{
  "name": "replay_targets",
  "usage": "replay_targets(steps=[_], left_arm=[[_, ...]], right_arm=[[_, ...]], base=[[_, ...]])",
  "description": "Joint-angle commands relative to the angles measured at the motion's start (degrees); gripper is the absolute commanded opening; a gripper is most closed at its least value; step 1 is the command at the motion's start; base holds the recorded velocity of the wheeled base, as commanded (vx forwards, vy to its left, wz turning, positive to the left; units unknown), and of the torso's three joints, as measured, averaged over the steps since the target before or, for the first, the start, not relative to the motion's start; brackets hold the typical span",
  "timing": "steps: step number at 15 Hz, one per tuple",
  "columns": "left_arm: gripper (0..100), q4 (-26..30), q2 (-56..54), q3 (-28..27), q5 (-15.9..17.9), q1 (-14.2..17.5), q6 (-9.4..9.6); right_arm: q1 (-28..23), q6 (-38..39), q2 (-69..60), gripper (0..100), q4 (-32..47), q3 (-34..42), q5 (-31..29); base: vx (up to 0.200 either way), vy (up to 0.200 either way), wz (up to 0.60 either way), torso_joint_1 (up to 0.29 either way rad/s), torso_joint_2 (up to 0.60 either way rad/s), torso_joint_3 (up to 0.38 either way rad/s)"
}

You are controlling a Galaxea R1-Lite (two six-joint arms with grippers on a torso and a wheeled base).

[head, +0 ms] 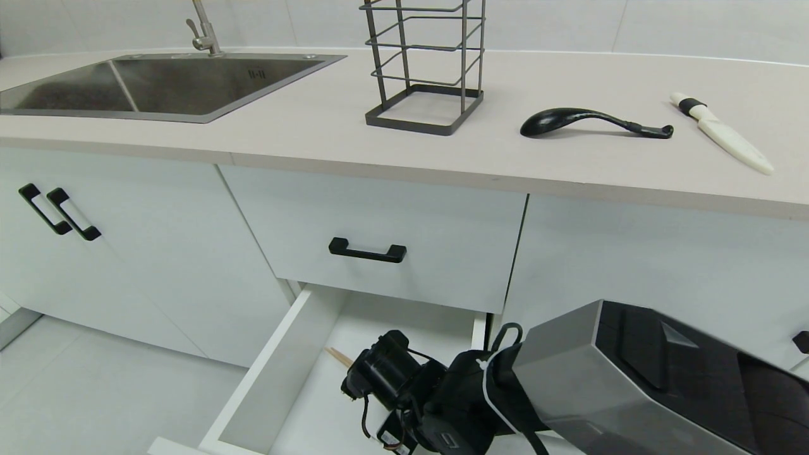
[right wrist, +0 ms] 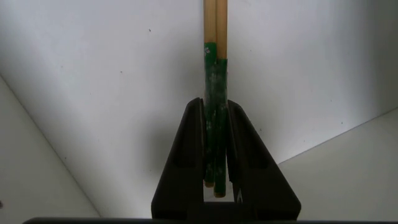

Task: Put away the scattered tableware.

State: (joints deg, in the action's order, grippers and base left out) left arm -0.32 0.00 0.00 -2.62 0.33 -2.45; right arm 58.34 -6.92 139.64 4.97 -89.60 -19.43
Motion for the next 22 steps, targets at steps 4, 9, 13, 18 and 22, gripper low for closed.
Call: replay_targets(steps=[4,9,13,18,22], left_arm=[[100,0.0,0.0,0.0,0.0,0.0,-0.01],[100,0.0,0.0,0.0,0.0,0.0,-0.01],[100,0.0,0.0,0.0,0.0,0.0,-0.01],[100,0.0,0.0,0.0,0.0,0.0,-0.01],[100,0.0,0.0,0.0,0.0,0.0,-0.01]], right_arm=[[-0.1,-0.1,2.7,0,-0.1,-1.3,0.1],[0.0,-1.3,2.5,100,-0.2,-2.7,0.5],[0.0,-1.3,-0.4,100,-0.4,-2.3,0.5],[1.1,-1.2,-4.9,100,-0.5,-1.7,0.5],[2.0,-1.2,-10.6,100,-1.1,1.4,0.6]], base=[[0.0,0.0,0.0,0.0,0.0,0.0],[0.0,0.0,0.0,0.0,0.0,0.0],[0.0,0.0,0.0,0.0,0.0,0.0],[0.0,0.0,0.0,0.0,0.0,0.0],[0.0,0.0,0.0,0.0,0.0,0.0]])
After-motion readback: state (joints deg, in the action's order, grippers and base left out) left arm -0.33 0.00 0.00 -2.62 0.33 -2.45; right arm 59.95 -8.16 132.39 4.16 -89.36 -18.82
